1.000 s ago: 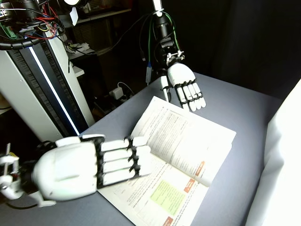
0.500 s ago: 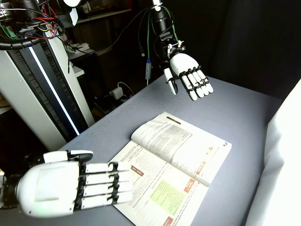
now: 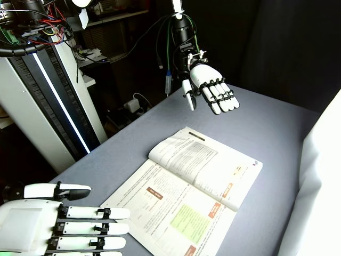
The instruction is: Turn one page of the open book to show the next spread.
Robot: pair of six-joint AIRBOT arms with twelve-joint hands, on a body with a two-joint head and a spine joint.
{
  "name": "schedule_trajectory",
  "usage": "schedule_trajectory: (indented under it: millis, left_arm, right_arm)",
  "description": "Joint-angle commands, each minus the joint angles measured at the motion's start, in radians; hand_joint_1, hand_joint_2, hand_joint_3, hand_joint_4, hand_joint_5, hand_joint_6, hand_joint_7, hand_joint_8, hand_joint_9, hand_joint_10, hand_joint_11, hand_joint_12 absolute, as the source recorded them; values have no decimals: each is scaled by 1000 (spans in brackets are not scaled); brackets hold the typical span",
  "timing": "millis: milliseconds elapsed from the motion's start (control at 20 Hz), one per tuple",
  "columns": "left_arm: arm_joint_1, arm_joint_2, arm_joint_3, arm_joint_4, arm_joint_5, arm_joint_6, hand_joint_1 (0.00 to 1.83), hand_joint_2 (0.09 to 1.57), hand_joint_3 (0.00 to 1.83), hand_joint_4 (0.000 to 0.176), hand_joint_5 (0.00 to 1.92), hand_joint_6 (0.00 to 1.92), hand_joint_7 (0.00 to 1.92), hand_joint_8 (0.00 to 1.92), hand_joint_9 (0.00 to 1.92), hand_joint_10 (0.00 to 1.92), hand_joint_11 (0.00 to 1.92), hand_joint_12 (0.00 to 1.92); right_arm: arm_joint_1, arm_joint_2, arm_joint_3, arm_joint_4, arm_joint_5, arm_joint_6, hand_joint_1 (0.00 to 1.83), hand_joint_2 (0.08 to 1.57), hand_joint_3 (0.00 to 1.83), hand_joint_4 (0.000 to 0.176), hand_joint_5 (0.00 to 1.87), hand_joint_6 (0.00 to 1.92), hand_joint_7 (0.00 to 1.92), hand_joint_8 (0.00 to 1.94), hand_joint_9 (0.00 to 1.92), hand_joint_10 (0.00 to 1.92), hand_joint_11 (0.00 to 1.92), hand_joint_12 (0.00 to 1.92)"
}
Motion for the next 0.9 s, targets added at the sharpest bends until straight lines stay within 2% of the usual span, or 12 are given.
schedule_trajectory:
  millis: [0,100,250,350,450,500,550,650,700,750,800,850]
  left_arm:
    - [-22,-10,9,-14,-137,-6,43,1473,8,0,0,0,0,0,0,0,0,0]
    - [-63,-42,33,7,-124,-24,109,1460,0,0,26,11,0,0,0,0,0,0]
    - [-134,-82,64,64,-59,-42,54,1440,0,0,88,30,0,0,0,0,0,0]
    - [-161,-107,83,88,-28,-60,96,1433,0,0,42,8,0,0,0,0,0,0]
    - [-180,-123,96,109,1,-76,37,1460,5,0,1,0,0,0,0,0,3,2]
    - [-191,-136,102,116,12,-82,36,1464,7,26,0,0,0,0,0,0,4,2]
    - [-197,-148,109,118,11,-89,33,1459,4,12,0,0,0,0,0,0,0,1]
    - [-210,-176,125,119,2,-102,1,1438,0,10,0,0,0,0,0,0,8,4]
    - [-216,-185,129,119,-3,-106,1,1427,0,30,0,0,0,0,0,0,1,1]
    - [-219,-198,133,109,-21,-107,22,1420,0,11,0,0,0,0,0,0,26,17]
    - [-219,-206,134,92,-49,-107,96,1406,22,1,0,0,0,0,0,0,4,324]
    - [-219,-211,134,74,-75,-107,132,1412,9,0,0,0,0,0,0,0,0,565]
  right_arm:
    - [-1,-3,-1,40,152,2,0,1354,28,0,0,0,0,0,0,0,0,0]
    - [-15,-14,2,55,180,1,0,1364,30,0,0,0,0,0,0,0,0,0]
    - [-18,-34,10,54,184,1,0,1355,23,0,0,0,0,0,0,0,0,0]
    - [-18,-50,22,54,191,3,0,1350,19,0,0,0,0,0,0,0,0,0]
    - [-18,-61,32,51,199,11,0,1366,25,0,0,0,0,0,0,0,0,0]
    - [-18,-67,36,52,211,13,0,1373,28,0,0,0,0,0,0,0,0,0]
    - [-18,-74,40,59,225,13,0,1393,36,0,0,0,0,0,0,0,0,0]
    - [-18,-91,50,79,266,13,0,1392,34,0,0,0,0,0,0,0,0,0]
    - [-18,-95,52,87,282,13,0,1398,36,0,0,0,0,0,0,0,0,0]
    - [-18,-100,55,103,311,13,1,1407,39,0,0,0,0,0,0,0,0,0]
    - [-18,-104,56,120,348,13,0,1377,23,0,0,0,0,0,0,0,0,0]
    - [-18,-106,56,136,382,13,30,1408,30,0,0,0,0,0,0,0,0,0]
